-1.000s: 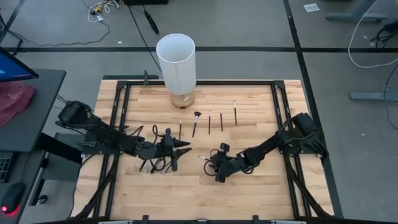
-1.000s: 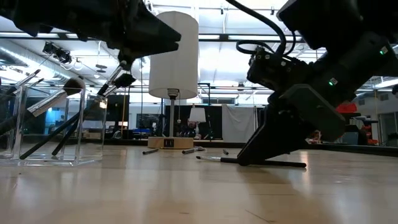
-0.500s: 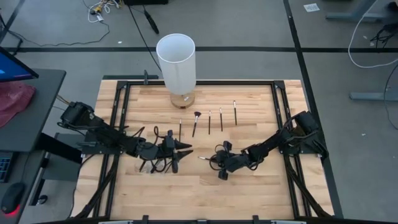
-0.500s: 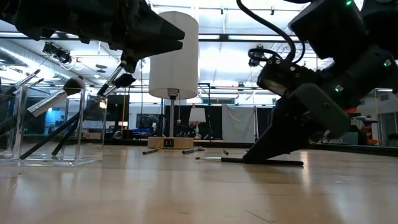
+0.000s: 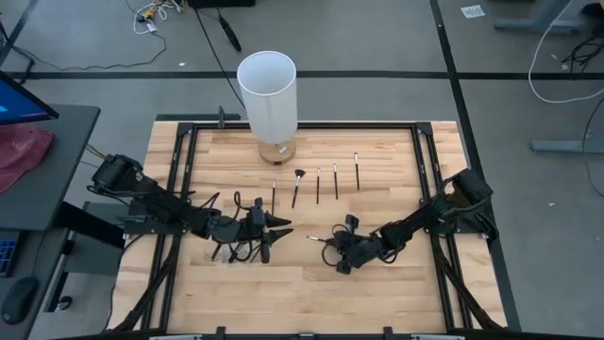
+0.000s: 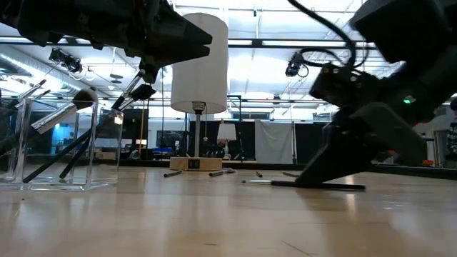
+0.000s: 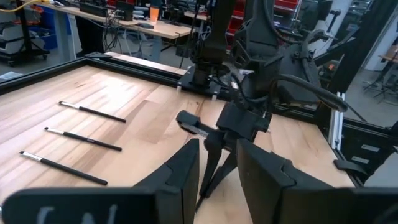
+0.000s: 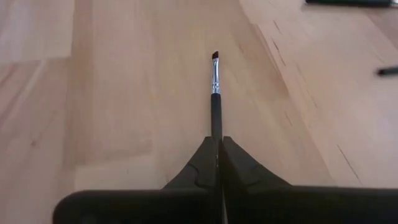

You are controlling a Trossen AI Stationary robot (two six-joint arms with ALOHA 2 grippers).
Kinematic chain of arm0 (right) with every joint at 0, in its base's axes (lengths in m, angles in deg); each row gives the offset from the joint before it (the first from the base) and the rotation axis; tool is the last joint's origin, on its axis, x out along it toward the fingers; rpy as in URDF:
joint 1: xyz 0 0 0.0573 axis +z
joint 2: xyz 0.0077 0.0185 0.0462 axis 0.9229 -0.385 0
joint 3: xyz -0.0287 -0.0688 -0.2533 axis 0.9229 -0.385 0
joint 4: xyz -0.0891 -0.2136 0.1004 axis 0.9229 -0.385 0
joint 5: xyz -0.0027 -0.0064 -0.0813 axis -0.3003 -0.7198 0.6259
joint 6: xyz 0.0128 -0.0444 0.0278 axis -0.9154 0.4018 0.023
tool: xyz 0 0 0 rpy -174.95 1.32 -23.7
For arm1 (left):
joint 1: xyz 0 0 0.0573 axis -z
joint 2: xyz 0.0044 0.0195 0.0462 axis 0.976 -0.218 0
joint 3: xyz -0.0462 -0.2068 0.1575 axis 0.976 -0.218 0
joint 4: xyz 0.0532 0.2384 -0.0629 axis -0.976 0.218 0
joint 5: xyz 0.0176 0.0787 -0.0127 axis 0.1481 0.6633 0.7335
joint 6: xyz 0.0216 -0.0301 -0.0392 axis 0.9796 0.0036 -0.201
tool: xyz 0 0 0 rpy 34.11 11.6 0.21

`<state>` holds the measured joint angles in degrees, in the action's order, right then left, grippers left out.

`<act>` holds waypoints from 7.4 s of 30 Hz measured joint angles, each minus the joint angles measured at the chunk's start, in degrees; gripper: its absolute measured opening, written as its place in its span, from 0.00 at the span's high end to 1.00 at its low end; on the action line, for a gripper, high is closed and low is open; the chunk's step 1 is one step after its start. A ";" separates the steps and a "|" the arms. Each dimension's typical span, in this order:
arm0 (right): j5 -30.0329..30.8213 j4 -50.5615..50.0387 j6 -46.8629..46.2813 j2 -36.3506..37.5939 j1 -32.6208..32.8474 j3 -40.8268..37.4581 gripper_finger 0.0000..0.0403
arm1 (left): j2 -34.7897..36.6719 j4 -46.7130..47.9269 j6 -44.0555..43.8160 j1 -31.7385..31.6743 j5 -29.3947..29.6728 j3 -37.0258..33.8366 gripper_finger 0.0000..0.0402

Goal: Put items in baskets/containers
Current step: Put the eyeshadow brush in the transparent organizer, then put the highlighter brush in the transparent organizer

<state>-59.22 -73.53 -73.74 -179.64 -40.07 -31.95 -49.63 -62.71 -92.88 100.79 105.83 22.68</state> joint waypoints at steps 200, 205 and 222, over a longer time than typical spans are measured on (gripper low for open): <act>18.54 35.42 20.95 9.94 6.95 1.37 0.63 | 13.14 90.19 -6.74 -7.39 1.89 32.24 0.70; 17.89 34.80 21.99 9.94 6.83 1.37 0.63 | 8.53 85.94 -5.60 -15.29 -2.12 32.24 0.70; 30.30 35.08 28.02 10.92 12.96 1.37 0.63 | -14.56 65.01 -7.86 -22.83 -7.45 32.24 0.39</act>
<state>-28.92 -38.44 -45.72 -168.71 -27.11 -30.58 -64.19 2.30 -100.74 77.95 98.38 54.92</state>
